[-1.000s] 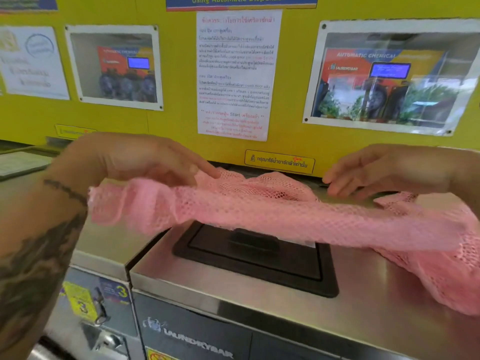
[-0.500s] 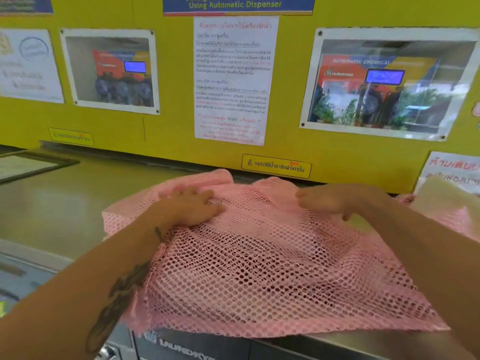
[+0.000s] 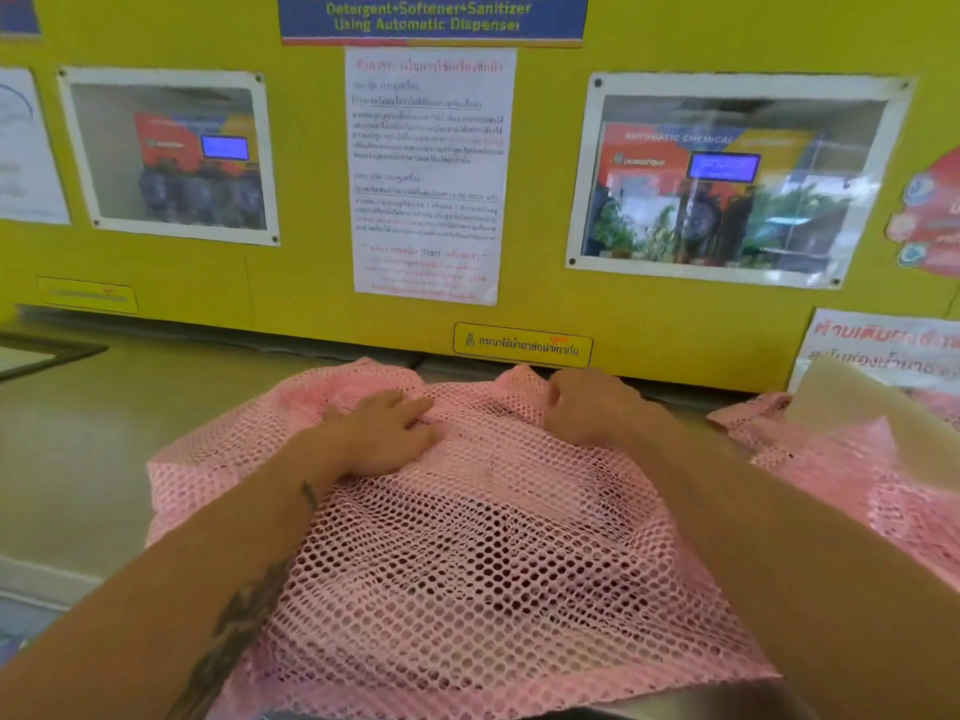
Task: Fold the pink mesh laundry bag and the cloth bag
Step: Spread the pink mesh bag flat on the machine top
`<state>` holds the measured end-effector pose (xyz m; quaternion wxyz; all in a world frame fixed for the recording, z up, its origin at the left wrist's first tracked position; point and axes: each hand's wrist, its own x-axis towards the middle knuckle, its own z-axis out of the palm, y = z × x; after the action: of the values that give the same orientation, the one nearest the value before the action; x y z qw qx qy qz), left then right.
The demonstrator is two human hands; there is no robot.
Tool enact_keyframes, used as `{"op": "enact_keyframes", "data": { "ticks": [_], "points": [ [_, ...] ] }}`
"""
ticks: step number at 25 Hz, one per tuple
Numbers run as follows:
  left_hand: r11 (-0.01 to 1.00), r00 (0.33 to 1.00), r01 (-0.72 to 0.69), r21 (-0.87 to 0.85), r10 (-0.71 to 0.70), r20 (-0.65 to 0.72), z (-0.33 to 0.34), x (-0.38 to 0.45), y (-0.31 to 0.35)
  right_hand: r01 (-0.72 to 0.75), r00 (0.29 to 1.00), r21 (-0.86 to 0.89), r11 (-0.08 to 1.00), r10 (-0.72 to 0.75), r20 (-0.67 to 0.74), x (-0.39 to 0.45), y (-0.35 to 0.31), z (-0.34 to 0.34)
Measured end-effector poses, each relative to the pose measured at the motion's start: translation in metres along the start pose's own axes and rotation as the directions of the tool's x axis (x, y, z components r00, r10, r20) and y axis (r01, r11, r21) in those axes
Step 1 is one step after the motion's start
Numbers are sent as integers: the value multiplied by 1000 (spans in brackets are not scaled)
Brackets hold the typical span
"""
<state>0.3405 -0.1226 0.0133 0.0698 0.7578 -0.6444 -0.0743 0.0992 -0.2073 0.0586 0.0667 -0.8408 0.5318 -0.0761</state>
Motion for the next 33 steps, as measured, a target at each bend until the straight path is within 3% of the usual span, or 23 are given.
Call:
{"op": "enact_keyframes", "data": {
  "ticks": [3, 7, 9, 10, 11, 13, 15, 16, 17, 19, 22, 24, 25, 27, 28, 29, 31, 33],
  "points": [
    [1000, 999, 26, 15, -25, -30, -1, 2, -7, -114, 982, -125, 986, 93, -165, 7, 26, -10],
    [999, 994, 17, 44, -12, -109, -1, 2, -8, -429, 880, -245, 869, 342, -329, -2, 71, -37],
    [998, 994, 16, 57, -10, -113, 0, 6, -5, -394, 862, -238, 888, 267, -431, -2, 65, -42],
    [999, 994, -1, 44, 6, -105, 0, 7, -3, -284, 885, -225, 932, 165, -436, 1, 55, -42],
    [999, 993, -39, 12, 40, -109, 1, 5, -1, -128, 922, -178, 976, 51, -385, 3, 44, -41],
    [981, 962, -155, -112, 124, -243, -3, 1, 3, 132, 987, 0, 991, -132, -96, 7, 25, -32],
    [969, 876, -194, -155, 100, -472, -11, 2, 5, 163, 970, -39, 986, -153, 188, 11, 25, -16],
    [987, 850, -128, -93, 61, -523, -15, 4, 1, 114, 961, -95, 989, -86, 261, 12, 30, -10],
    [999, 866, -16, -27, 1, -499, -19, 3, -4, 48, 952, -110, 993, -13, 305, 11, 35, -8],
    [984, 963, 171, 54, -156, -218, -18, -1, -20, -22, 918, -105, 994, 61, 392, 12, 44, -9],
    [974, 960, 227, 10, -226, 164, -32, -13, -42, -127, 828, -47, 991, 132, 545, 9, 47, -23],
    [971, 952, 229, 73, -239, 192, -49, -11, -55, -150, 810, -60, 987, 158, 565, 1, 48, -31],
    [963, 958, 256, 85, -265, 107, -59, -8, -59, -135, 858, -115, 984, 174, 484, 0, 49, -31],
    [944, 937, 328, 41, -319, -139, -66, -2, -58, -181, 969, -201, 963, 209, 132, 2, 52, -28],
    [951, 928, 307, 28, -292, -231, -64, 1, -52, -226, 974, -208, 952, 220, -53, 4, 50, -26],
    [973, 938, 231, 6, -221, -267, -58, 3, -45, -235, 970, -221, 946, 214, -117, 3, 50, -22],
    [996, 970, 70, -47, -79, -228, -37, 4, -36, -229, 972, -197, 953, 235, 10, 5, 55, -13],
    [997, 989, 73, -30, -77, -124, -15, 7, -40, -296, 926, -106, 949, 313, 213, -1, 69, -6]
  ]
}}
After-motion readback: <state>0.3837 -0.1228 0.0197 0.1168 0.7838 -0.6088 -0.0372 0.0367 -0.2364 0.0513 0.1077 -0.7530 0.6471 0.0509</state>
